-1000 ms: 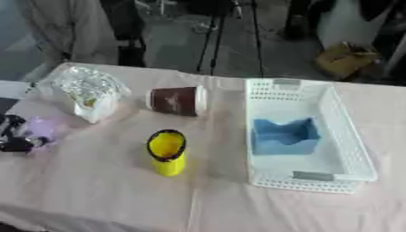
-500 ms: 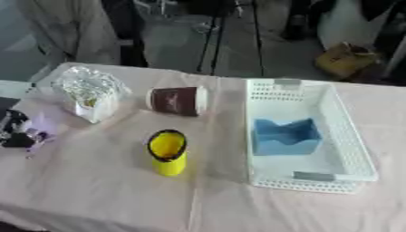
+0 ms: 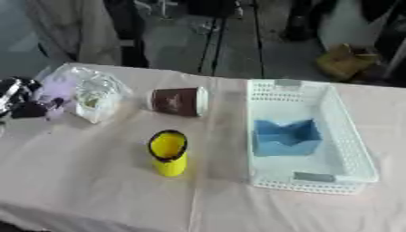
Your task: Pick up objects on the table and place them in the box.
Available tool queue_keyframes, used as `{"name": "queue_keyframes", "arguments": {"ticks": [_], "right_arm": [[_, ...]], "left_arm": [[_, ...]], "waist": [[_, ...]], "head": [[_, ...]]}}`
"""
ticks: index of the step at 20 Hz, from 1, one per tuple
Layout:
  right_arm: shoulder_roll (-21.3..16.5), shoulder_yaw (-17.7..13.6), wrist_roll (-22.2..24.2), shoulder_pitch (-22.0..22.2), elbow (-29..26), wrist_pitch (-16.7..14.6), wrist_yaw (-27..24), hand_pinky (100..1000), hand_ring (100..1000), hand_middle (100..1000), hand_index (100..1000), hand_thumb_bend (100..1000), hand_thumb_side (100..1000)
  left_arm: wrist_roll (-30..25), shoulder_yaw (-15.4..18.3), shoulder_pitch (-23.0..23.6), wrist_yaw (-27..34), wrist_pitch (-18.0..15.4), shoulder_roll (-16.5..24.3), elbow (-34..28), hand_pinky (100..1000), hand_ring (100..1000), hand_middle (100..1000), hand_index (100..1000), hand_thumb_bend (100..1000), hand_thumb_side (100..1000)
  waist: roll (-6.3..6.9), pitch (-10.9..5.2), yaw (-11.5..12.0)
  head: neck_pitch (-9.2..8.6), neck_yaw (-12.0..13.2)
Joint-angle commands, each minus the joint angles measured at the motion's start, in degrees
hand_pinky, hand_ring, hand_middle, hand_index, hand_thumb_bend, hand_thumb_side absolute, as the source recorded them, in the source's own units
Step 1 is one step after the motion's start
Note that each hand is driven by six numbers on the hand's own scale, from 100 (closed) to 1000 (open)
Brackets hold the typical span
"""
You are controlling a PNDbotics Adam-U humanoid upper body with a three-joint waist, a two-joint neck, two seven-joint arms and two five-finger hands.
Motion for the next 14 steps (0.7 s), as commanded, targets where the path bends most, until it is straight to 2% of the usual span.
{"name": "queue_keyframes", "arguments": {"ticks": [1,3,5,7,9,12,14], "right_arm": [[-0.6,-0.1,0.3,-1.2,-0.3,-0.1,-0.5,590,648,800,883,100,472],[-0.6,-0.1,0.3,-1.3,-0.3,-0.1,-0.4,590,648,800,883,100,470],[-0.5,-0.1,0.3,-1.3,-0.3,-0.1,-0.4,590,648,800,884,100,471],[-0.5,-0.1,0.3,-1.3,-0.3,-0.1,-0.4,590,648,800,884,100,471],[-0.4,0.0,0.4,-1.3,-0.3,-0.1,-0.4,590,648,800,884,100,485],[-0.4,0.2,0.5,-1.4,-0.3,-0.2,-0.5,591,648,800,884,100,468],[-0.4,0.2,0.5,-1.4,-0.3,-0.2,-0.5,591,648,800,884,100,468]], "left_arm": [[-2.4,-3.3,-4.1,3.2,-2.8,0.3,-6.0,100,315,367,450,169,285],[-4.4,-6.3,-6.5,5.3,-3.7,-0.6,-9.3,100,318,370,454,174,277],[-6.3,-8.7,-8.0,7.2,-2.6,-1.6,-12.2,100,318,369,453,171,277],[-8.3,-9.6,-8.7,9.2,-1.0,-1.9,-14.1,100,319,370,454,171,280],[-10.0,-10.9,-9.6,10.9,0.3,-2.4,-15.0,100,321,372,457,174,278],[-12.7,-14.4,-12.9,13.7,0.7,-4.0,-14.1,100,321,372,455,175,276],[-13.9,-15.4,-14.0,15.9,0.8,-4.1,-13.3,100,321,372,455,175,276]], "waist": [[0.05,-0.62,0.1],[0.00,-0.60,0.2],[0.04,-0.63,0.1],[0.06,-0.67,-0.1],[0.06,-0.73,-0.2],[-0.02,-0.83,-0.8],[-0.04,-0.84,-0.9]], "head": [[0.19,-0.4],[0.24,-1.6],[0.39,-3.4],[0.48,-4.4],[0.58,-5.6],[0.72,-7.9],[0.73,-8.4]]}}
